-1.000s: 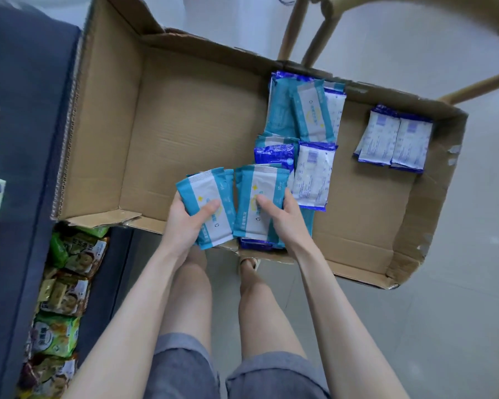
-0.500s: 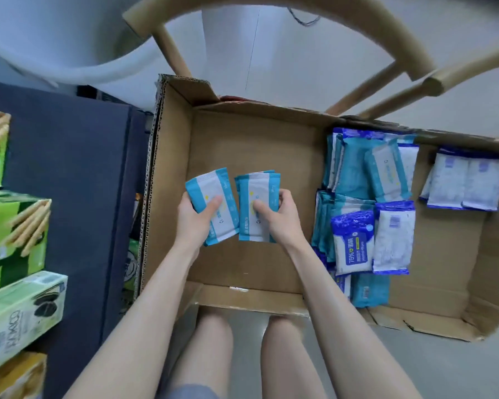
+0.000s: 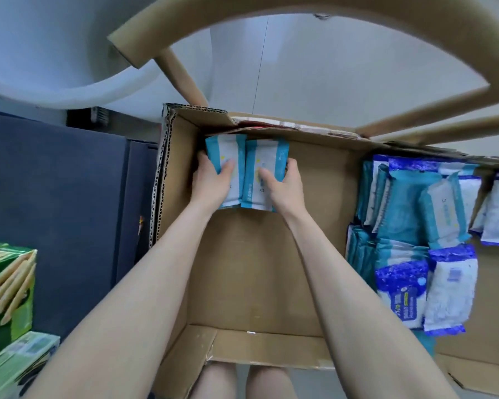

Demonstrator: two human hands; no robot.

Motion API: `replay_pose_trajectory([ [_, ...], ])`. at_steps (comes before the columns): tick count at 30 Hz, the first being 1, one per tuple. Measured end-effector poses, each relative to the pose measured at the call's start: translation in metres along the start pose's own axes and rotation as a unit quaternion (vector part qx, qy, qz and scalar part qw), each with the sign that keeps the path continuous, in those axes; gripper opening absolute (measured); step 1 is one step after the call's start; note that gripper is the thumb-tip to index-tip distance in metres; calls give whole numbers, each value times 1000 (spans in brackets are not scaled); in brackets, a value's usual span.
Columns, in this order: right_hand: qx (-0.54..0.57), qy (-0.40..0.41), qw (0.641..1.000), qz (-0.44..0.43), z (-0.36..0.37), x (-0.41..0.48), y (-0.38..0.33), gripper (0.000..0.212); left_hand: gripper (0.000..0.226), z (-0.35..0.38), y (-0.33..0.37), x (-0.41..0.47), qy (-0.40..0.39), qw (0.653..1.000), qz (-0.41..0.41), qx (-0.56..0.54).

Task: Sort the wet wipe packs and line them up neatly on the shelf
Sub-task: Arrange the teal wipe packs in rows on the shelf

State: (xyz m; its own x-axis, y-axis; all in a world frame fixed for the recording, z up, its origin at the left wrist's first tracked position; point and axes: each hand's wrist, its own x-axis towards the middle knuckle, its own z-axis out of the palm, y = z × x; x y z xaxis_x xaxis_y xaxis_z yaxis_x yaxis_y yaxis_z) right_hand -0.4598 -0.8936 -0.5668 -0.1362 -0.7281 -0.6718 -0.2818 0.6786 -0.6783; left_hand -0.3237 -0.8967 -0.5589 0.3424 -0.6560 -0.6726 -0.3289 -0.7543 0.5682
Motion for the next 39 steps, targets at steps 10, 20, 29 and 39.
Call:
replay_pose_trajectory([
  [10,-230,57,965,-110,4,-3,12,72,71,12,-17,-19,124,977,116,129],
  [20,-311,3,944,-109,-12,-16,2,63,64,-4,-17,-19,0,982,93,165],
  [29,-334,43,926,-171,-61,-75,-30,36,43,-28,20,-90,-30,957,195,214],
  [39,-277,112,934,-195,-162,-177,-8,26,34,4,43,-215,-30,928,302,217],
])
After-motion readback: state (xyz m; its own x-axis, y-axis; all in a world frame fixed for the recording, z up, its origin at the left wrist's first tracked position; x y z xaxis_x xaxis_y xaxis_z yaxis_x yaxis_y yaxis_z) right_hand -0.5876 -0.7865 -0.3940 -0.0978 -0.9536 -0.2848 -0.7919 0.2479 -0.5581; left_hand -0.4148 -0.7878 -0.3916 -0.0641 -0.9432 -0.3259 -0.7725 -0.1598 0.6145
